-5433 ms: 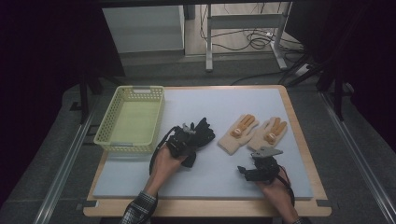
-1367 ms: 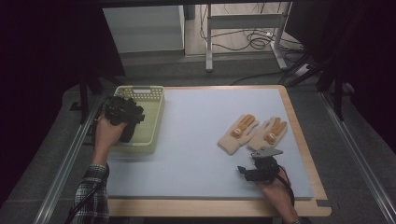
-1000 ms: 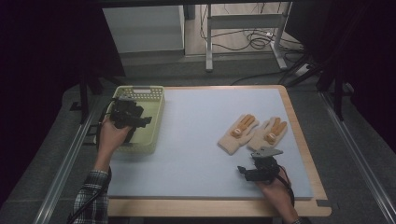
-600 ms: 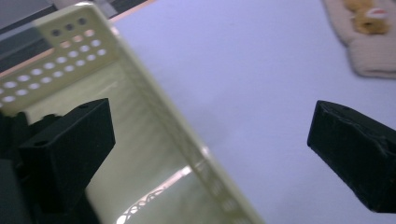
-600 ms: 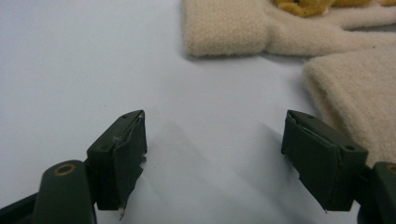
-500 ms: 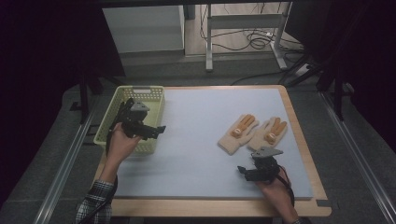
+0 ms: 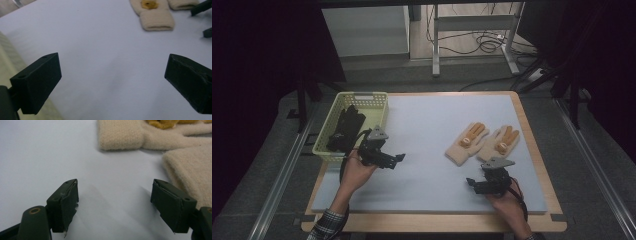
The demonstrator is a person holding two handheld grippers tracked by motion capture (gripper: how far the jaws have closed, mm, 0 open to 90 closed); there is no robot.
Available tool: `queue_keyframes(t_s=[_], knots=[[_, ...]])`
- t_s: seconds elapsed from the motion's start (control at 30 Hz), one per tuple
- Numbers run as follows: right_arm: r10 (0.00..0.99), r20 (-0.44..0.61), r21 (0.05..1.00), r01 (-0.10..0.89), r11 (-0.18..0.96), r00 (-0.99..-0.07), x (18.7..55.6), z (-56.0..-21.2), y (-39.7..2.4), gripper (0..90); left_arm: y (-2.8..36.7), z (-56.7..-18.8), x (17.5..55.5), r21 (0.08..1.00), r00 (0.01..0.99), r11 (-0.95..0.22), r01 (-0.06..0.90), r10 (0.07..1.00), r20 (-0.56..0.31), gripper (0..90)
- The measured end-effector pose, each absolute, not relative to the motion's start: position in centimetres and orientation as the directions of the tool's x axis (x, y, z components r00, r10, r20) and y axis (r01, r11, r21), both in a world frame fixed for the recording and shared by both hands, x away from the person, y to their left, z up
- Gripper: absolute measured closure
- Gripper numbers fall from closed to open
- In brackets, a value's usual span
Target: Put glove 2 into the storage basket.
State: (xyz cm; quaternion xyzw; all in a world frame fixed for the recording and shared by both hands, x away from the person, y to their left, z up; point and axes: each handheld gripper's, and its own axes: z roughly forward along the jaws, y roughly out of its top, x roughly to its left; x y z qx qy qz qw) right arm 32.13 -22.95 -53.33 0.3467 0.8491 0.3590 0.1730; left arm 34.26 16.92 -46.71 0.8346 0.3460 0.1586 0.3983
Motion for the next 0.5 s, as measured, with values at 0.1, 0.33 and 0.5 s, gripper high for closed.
queue_keyframes(t_s=[0.1,0.33,0.5], knots=[[0.714,-0.043,0.731,0.466,0.499,-0.699,32.1,-53.3,-22.9,21.9,16.2,-47.6,33.5,0.771,0.719,-0.454,0.446,0.695,-0.007,1.3],[0.714,-0.041,0.73,0.466,0.499,-0.699,32.1,-53.3,-22.9,21.9,15.3,-50.4,32.0,0.751,0.725,-0.466,0.468,0.688,-0.025,1.3],[0.713,-0.045,0.729,0.465,0.502,-0.7,32.1,-53.3,-22.9,21.9,15.2,-52.4,31.5,0.726,0.713,-0.476,0.496,0.701,-0.027,1.4]])
